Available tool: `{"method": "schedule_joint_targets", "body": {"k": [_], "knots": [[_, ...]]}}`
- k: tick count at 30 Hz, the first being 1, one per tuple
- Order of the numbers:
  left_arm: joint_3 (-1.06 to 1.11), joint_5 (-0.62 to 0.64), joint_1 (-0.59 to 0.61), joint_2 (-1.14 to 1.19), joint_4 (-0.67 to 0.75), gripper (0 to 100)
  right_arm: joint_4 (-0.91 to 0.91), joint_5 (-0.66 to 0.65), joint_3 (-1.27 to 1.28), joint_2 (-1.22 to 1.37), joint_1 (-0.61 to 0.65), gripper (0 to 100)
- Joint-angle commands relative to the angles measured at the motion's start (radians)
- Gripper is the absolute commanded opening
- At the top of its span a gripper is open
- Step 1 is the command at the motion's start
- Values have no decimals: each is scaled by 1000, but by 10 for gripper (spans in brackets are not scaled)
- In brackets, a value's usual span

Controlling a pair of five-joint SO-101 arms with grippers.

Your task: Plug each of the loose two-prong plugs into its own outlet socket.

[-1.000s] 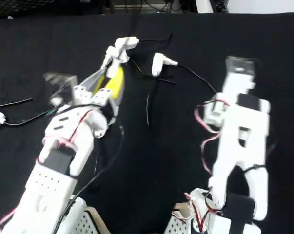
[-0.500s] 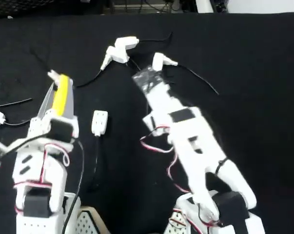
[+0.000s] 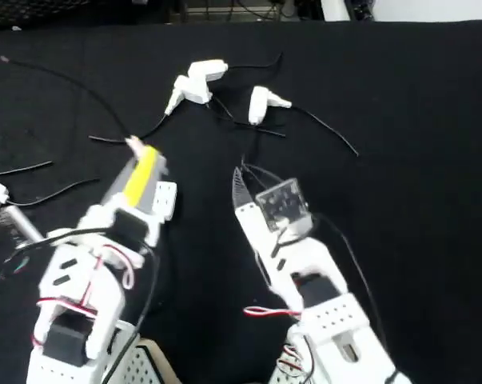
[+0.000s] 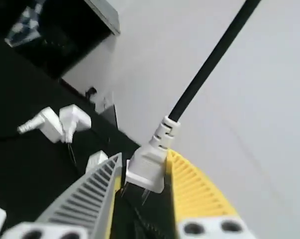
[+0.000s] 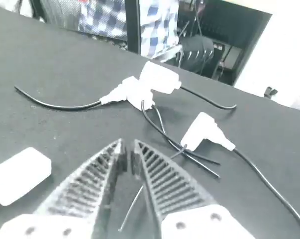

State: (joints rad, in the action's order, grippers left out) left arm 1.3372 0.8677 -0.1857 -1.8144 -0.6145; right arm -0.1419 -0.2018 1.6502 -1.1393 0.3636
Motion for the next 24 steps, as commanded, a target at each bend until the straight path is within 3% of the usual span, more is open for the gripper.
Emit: {"method": "schedule_joint_targets", "body": {"k": [1,8,16,24], "knots": [[39,6,-133,-2,0,29,127,57,24,-191,8,12],[91,40,-208,-2,25,29,325,57,47,-398,57,12],[148,43,-222,2,84,30,703,54,35,-769,84,12],[137,5,-255,-2,55,30,825,54,-16,-783,130,12]]}}
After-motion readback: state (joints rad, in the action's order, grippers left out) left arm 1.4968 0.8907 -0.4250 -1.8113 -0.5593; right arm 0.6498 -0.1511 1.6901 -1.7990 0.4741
